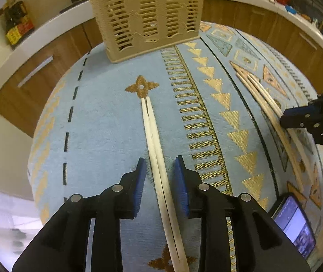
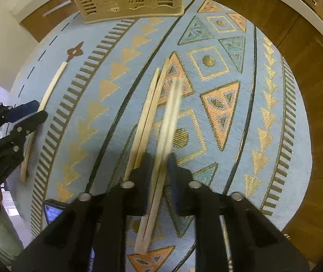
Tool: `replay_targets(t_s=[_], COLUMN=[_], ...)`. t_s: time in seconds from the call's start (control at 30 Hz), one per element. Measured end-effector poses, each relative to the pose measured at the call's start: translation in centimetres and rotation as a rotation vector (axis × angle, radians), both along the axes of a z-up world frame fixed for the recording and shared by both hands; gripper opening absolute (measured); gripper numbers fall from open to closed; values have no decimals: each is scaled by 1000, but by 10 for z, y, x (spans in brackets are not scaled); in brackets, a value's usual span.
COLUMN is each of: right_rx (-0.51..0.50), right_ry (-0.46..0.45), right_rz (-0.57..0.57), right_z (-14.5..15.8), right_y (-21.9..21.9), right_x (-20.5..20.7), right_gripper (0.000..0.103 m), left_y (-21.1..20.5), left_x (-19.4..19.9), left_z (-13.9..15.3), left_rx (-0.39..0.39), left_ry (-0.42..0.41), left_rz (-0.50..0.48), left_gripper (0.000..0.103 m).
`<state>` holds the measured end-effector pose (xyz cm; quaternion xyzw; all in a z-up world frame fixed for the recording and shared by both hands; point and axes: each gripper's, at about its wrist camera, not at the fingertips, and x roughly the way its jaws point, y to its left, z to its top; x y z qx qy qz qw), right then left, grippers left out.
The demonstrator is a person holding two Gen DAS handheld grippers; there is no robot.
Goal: Organize utensils
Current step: 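Carry both held chopstick pairs up and lower them into the basket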
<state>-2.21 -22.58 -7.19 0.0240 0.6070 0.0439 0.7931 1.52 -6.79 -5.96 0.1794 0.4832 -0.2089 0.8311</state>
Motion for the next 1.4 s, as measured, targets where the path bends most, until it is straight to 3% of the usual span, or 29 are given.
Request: replay_targets(t_s=[0.03,0.13,0.2,0.33,0.5,0.6,0.77,0.9,1.03,1.2,1.4], right_rx=[2,19,46,125,202,239,287,276,254,185,182], right_ry=[-11,-49,-95,-208,-385,-477,-642,-786,-876,-963,-1005], right_rz=[6,16,17,31,41,50,55,27,-26,-119,-221], right_z=[0,7,17,46,90,115,165,201,214,213,197], right_y=[0,0,-2,-9,-17,-18,-19,-22,-26,-33,-50], right_x=[-1,-8,-12,-14,-8,1,22,42,70,100,130], right_gripper=[11,10,10,10,10,10,10,10,10,10,10], left_y=[-2,-7,-4,6,32,44,44,34,17,0,-5], left_x=[0,-1,-1,2,9,15,32,50,75,108,139], left_z=[0,1,7,38,98,133,185,214,227,218,194], left_rx=[2,17,-18,-174,-445,-564,-676,-713,-704,-701,-716], left_ry=[0,-20,-36,-81,-183,-261,-405,-508,-584,-651,-701], left_rz=[-9,-9,1,23,33,48,58,78,110,124,157], left_gripper=[11,10,10,10,10,10,10,10,10,10,10])
